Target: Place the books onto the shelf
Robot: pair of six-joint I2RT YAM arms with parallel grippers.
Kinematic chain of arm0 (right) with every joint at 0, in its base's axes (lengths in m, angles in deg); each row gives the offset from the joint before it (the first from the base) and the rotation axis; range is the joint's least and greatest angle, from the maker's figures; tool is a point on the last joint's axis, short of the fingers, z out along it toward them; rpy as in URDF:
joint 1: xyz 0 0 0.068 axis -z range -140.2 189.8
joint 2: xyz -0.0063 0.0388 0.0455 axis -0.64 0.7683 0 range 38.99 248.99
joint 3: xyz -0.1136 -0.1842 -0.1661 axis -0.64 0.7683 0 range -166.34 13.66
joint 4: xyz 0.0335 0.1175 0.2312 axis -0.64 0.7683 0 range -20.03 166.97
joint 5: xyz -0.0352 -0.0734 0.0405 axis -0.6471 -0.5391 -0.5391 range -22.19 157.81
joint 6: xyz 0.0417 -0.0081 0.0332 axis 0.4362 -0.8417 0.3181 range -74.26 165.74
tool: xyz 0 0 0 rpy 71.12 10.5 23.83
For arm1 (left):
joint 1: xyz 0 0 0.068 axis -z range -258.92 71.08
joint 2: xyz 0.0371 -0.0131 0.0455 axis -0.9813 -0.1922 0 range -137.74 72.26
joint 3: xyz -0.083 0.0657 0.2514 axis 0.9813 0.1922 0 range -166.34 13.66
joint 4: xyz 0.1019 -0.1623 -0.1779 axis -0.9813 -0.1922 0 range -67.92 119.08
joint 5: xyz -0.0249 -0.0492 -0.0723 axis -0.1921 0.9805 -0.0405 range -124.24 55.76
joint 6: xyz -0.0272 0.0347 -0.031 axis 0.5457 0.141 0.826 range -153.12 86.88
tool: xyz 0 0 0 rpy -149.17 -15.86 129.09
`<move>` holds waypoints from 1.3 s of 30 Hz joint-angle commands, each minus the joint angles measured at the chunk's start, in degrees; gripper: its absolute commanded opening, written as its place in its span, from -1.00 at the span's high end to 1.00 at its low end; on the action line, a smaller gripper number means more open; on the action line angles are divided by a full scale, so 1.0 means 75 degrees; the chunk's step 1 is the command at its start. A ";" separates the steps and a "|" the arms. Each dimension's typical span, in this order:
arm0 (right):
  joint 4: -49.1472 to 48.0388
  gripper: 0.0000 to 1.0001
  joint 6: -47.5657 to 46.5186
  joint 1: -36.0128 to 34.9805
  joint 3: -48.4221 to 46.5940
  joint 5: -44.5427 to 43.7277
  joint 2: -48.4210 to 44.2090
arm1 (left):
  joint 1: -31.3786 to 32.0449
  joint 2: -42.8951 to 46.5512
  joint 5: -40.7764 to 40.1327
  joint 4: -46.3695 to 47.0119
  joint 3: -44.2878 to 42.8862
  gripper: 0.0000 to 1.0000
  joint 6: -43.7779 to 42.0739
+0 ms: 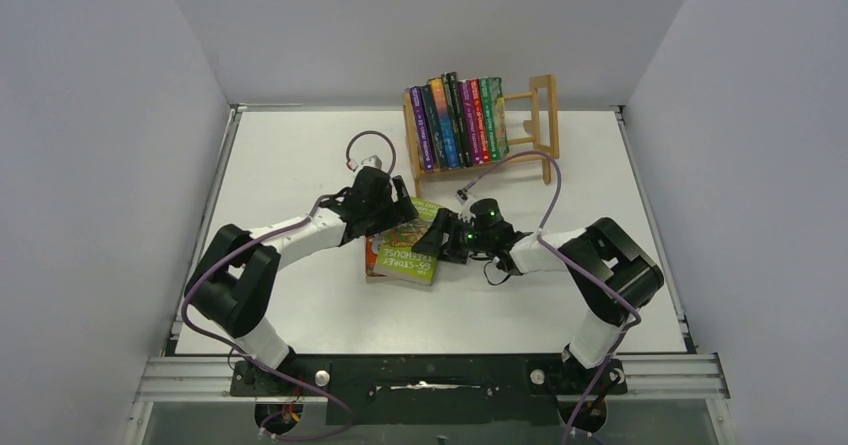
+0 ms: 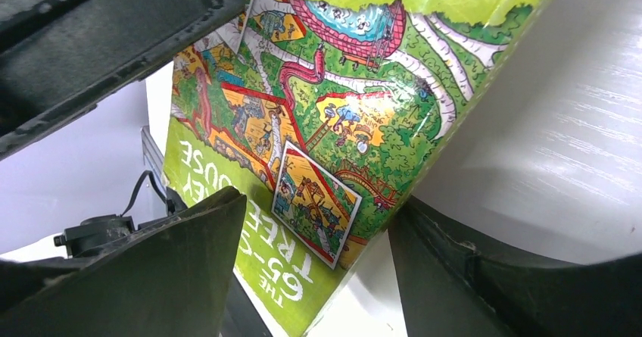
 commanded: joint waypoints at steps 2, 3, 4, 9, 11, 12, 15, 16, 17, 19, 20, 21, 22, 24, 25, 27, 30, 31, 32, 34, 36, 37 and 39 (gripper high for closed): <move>-0.1387 -0.36 0.0037 -0.0012 -0.0263 0.0253 -0.0783 | 0.0386 -0.0319 0.1203 0.0075 -0.0173 -0.62 0.0368; -0.1348 -0.35 0.0015 -0.0001 -0.0273 0.0238 -0.0814 | 0.0386 -0.0331 0.1186 0.0018 -0.0179 -0.62 0.0351; -0.1327 -0.35 -0.0006 0.0021 -0.0285 0.0226 -0.0829 | 0.0393 -0.0337 0.1177 -0.0029 -0.0177 -0.62 0.0337; -0.1354 -0.35 -0.0020 0.0109 -0.0286 0.0223 -0.0738 | 0.0379 -0.0337 0.1147 -0.0211 -0.0058 -0.62 0.0257; -0.1451 -0.35 0.0025 0.0140 -0.0261 0.0253 -0.0653 | 0.0382 -0.0311 0.1142 -0.0284 0.0007 -0.62 0.0244; -0.1552 -0.35 0.0062 0.0162 -0.0238 0.0273 -0.0601 | 0.0386 -0.0296 0.1147 -0.0298 0.0043 -0.62 0.0247; -0.1829 -0.35 0.0145 0.0210 -0.0183 0.0326 -0.0489 | 0.0386 -0.0241 0.1158 -0.0359 0.0120 -0.62 0.0255; -0.1854 -0.35 0.0145 0.0235 -0.0181 0.0353 -0.0463 | 0.0374 -0.0229 0.1154 -0.0360 0.0145 -0.62 0.0249; -0.1895 -0.34 0.0145 0.0259 -0.0184 0.0413 -0.0432 | 0.0369 -0.0207 0.1164 -0.0360 0.0167 -0.62 0.0242; -0.2074 -0.34 0.0198 0.0328 -0.0172 0.0596 -0.0402 | 0.0373 -0.0170 0.1231 -0.0326 0.0229 -0.62 0.0235; -0.2187 -0.34 0.0248 0.0368 -0.0170 0.0722 -0.0390 | 0.0369 -0.0120 0.1260 -0.0250 0.0295 -0.62 0.0217; -0.2245 -0.34 0.0298 0.0404 -0.0184 0.0827 -0.0372 | 0.0376 -0.0081 0.1309 -0.0135 0.0380 -0.62 0.0191; -0.2249 -0.34 0.0307 0.0415 -0.0216 0.0922 -0.0359 | 0.0368 -0.0026 0.1356 -0.0032 0.0473 -0.62 0.0168; -0.2166 -0.33 0.0281 0.0422 -0.0297 0.1064 -0.0340 | 0.0380 0.0072 0.1462 0.0213 0.0625 -0.62 0.0105; -0.2118 -0.33 0.0274 0.0417 -0.0318 0.1089 -0.0338 | 0.0385 0.0099 0.1472 0.0245 0.0663 -0.62 0.0093; -0.2093 -0.32 0.0284 0.0404 -0.0333 0.1131 -0.0348 | 0.0385 0.0149 0.1466 0.0254 0.0666 -0.62 0.0042; -0.1886 -0.29 0.0257 0.0404 -0.0383 0.1148 -0.0345 | 0.0388 0.0272 0.1389 0.0326 0.0679 -0.62 -0.0052; -0.1826 -0.28 0.0242 0.0401 -0.0401 0.1148 -0.0341 | 0.0387 0.0314 0.1372 0.0385 0.0691 -0.62 -0.0090; -0.1747 -0.28 0.0230 0.0403 -0.0422 0.1148 -0.0339 | 0.0383 0.0349 0.1370 0.0423 0.0692 -0.62 -0.0117; -0.1647 -0.24 0.0195 0.0394 -0.0447 0.1166 -0.0328 | 0.0389 0.0376 0.1426 0.0535 0.0720 -0.62 -0.0133; -0.1500 -0.22 0.0122 0.0390 -0.0478 0.1182 -0.0316 | 0.0383 0.0394 0.1514 0.0675 0.0747 -0.62 -0.0154; -0.1379 -0.20 0.0074 0.0384 -0.0493 0.1193 -0.0325 | 0.0378 0.0390 0.1529 0.0733 0.0748 -0.62 -0.0167; -0.1251 -0.17 0.0032 0.0370 -0.0497 0.1185 -0.0328 | 0.0382 0.0390 0.1606 0.0842 0.0755 -0.62 -0.0160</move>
